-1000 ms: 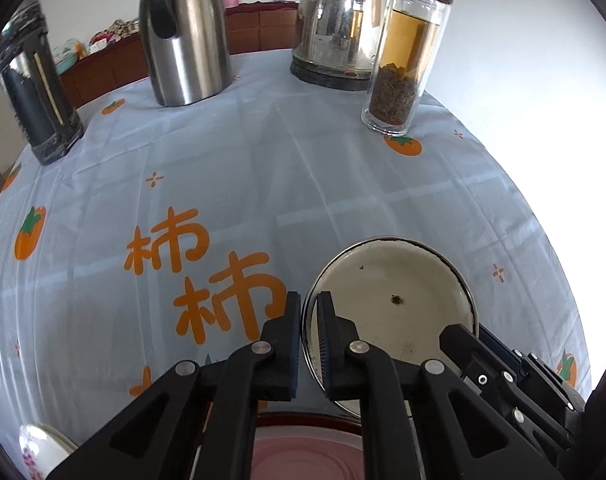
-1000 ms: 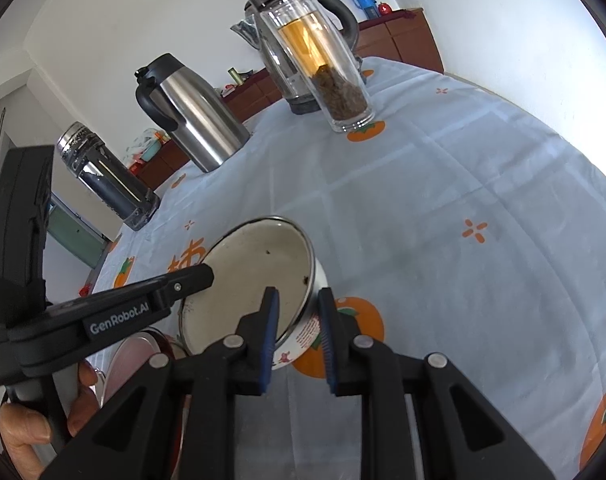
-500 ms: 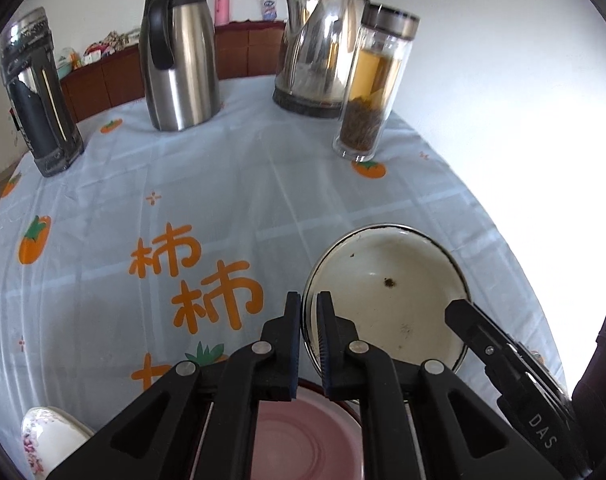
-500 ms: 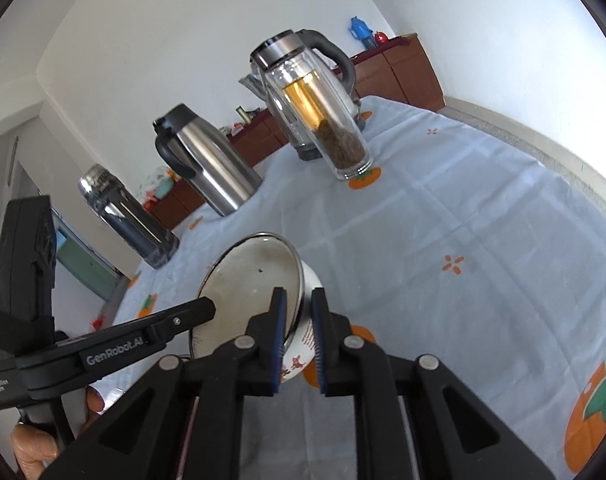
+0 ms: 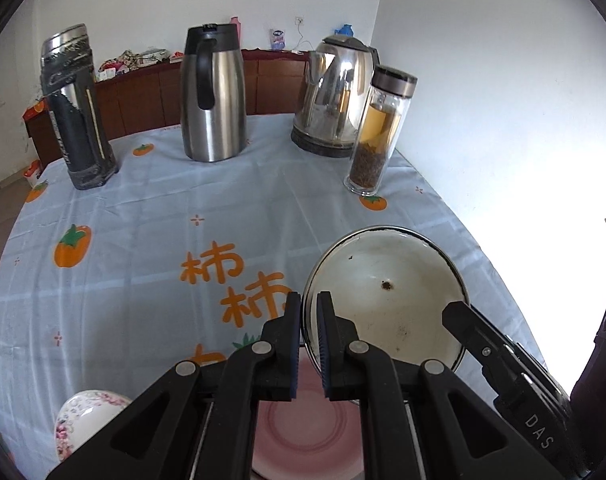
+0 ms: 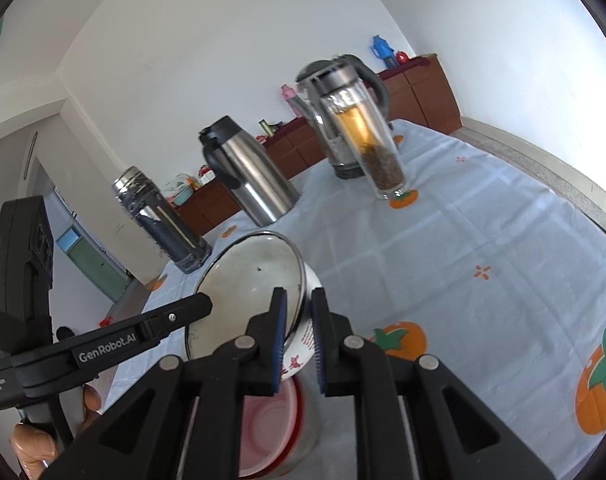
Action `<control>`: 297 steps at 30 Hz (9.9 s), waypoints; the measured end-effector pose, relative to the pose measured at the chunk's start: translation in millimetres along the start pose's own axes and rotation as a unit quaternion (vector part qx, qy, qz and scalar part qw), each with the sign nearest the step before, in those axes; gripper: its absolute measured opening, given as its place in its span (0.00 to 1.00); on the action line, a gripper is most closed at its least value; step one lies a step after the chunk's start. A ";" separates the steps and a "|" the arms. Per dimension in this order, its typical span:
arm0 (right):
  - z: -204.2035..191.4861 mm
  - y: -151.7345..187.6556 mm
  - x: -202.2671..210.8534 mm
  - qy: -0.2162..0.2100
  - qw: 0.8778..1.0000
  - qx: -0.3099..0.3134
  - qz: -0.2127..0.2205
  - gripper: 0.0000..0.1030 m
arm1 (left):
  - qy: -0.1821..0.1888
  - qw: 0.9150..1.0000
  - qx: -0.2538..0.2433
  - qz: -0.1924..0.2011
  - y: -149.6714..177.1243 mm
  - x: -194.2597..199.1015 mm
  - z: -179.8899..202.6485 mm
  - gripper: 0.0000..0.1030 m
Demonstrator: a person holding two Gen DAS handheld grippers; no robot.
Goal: Organize plates and bowls
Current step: 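Lift the white enamel bowl with both tools and lower it into the red bowl, then open both tools to release the white enamel bowl rim, then close both tools on the rim of the steel bowl holding the nested bowls, then lift the nested bowl stack with both tools toward the floral plates, then carry the bowl stack with both tools over the floral plate stack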
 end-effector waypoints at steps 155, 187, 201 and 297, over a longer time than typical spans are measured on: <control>14.5 79.2 -2.3 -0.013 0.998 -0.008 -0.068 0.62 | 0.043 0.986 0.154 0.040 88.6 7.3 -68.2 0.73; 5.9 90.4 -10.8 -0.019 0.996 0.018 -0.089 0.41 | -0.061 0.996 0.064 0.012 108.8 -14.9 -46.2 0.27; 13.4 90.0 2.6 0.001 0.997 0.012 -0.076 0.32 | -0.060 0.997 0.035 0.027 113.3 -6.5 -30.3 0.27; -32.4 133.6 121.1 0.046 0.993 0.012 -0.108 0.33 | -0.083 0.996 -0.011 0.031 173.8 98.3 -11.0 0.29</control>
Point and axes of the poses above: each gripper's, at about its wrist camera, not at the fingertips, and x roughly against the way its jaws point, z to its right, y to its underside, the point moved 2 cm from there along -x, roughly the way its jaws point, and after that the axes turned 11 degrees about z, right-handed, at the moved point
